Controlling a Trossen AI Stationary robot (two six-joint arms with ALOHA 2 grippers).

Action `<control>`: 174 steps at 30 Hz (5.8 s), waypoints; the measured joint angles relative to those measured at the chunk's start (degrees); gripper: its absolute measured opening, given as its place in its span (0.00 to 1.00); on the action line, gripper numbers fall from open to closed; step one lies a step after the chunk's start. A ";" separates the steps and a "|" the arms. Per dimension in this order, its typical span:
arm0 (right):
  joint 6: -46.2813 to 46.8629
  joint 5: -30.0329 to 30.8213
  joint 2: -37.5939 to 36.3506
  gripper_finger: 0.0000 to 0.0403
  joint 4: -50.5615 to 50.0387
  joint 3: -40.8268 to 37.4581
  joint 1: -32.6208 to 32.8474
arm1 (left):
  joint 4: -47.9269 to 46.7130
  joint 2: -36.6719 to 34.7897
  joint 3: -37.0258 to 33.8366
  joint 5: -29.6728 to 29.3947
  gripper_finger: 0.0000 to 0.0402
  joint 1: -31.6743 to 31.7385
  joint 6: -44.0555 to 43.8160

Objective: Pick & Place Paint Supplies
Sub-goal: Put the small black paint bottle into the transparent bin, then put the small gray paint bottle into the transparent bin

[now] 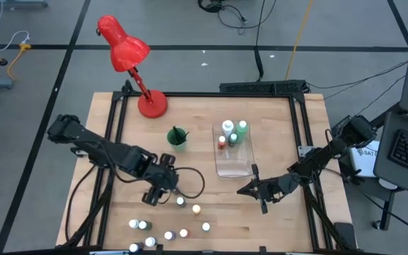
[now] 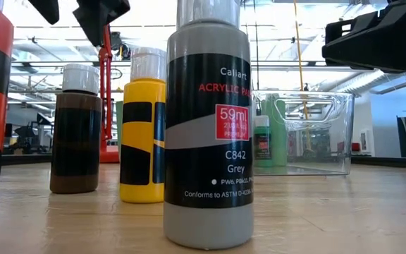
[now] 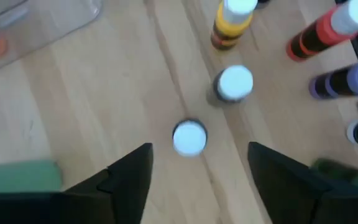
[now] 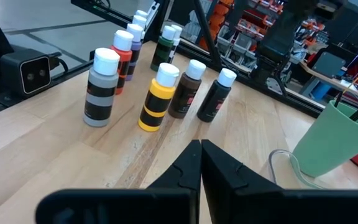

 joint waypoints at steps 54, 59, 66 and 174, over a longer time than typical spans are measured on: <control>0.01 0.00 0.00 0.01 -0.04 0.02 0.00 | -3.08 12.17 0.07 -0.54 0.24 0.09 6.06; 0.00 0.00 0.00 0.01 -0.05 0.02 0.00 | -6.45 12.20 0.77 -3.44 0.24 0.63 5.07; 0.02 0.01 0.00 0.01 -0.04 0.02 0.02 | -11.97 12.30 8.29 -6.64 0.24 1.44 8.05; -9.03 -4.22 0.00 0.01 5.63 0.02 4.79 | 47.47 -41.38 -32.50 -6.27 0.01 17.15 5.65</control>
